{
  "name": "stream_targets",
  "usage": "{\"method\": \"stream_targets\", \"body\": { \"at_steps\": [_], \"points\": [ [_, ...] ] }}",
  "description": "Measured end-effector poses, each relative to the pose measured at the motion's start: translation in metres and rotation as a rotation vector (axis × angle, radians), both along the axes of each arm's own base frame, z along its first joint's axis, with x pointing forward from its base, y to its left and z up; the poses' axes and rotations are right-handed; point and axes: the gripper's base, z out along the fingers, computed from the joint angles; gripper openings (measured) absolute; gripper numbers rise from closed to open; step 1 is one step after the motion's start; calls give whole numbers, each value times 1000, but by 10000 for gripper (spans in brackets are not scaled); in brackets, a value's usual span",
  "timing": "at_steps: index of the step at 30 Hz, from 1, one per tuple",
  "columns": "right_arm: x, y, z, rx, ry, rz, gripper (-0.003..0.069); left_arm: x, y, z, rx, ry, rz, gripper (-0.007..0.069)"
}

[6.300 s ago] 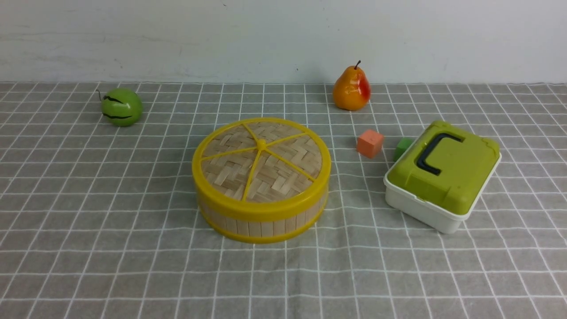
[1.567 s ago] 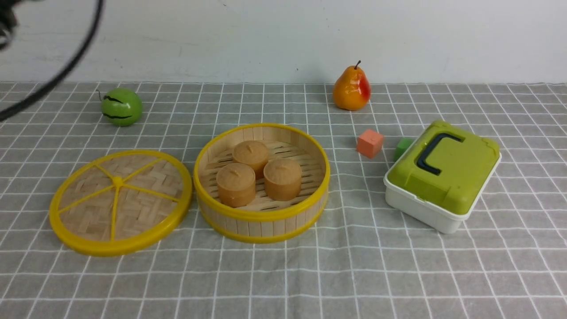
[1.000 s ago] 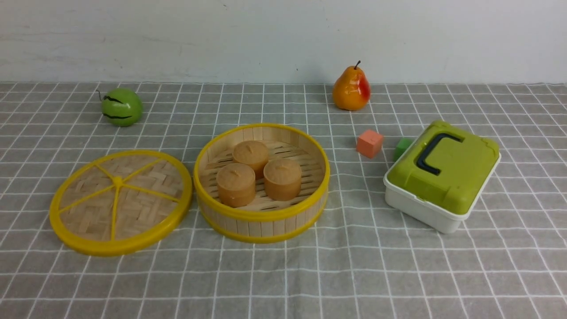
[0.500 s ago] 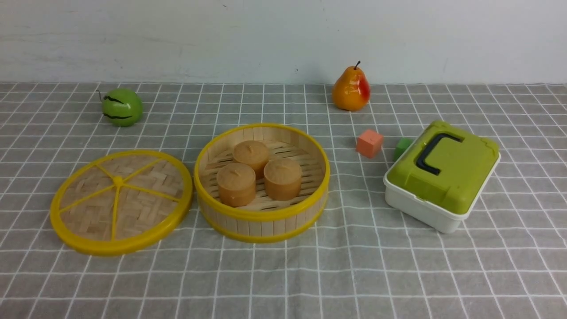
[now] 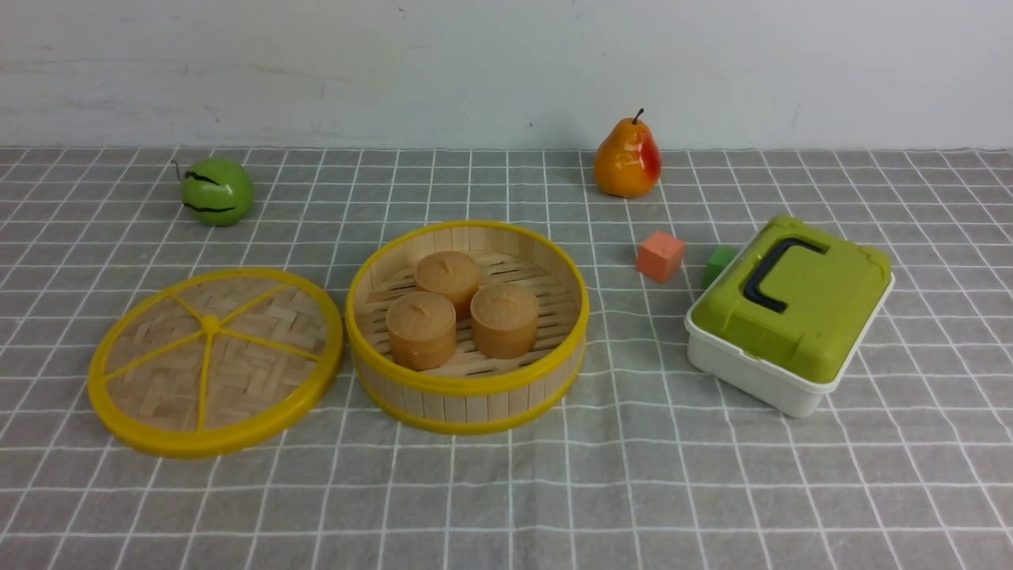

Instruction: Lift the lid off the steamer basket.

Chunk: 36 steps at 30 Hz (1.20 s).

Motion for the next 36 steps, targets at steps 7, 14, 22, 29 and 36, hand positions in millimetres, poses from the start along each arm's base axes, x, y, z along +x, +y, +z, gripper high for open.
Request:
{"method": "stream_targets", "body": {
  "at_steps": [7, 14, 22, 29, 36],
  "points": [
    [0, 0, 0, 0, 0, 0, 241, 0, 0, 0, -7, 0, -1, -13],
    [0, 0, 0, 0, 0, 0, 241, 0, 0, 0, -10, 1, -1, -13],
    [0, 0, 0, 0, 0, 0, 241, 0, 0, 0, -11, 1, -2, -13],
    [0, 0, 0, 0, 0, 0, 241, 0, 0, 0, -11, 1, -2, -11],
    [0, 0, 0, 0, 0, 0, 241, 0, 0, 0, -11, 1, -2, -9]
  ]
}}
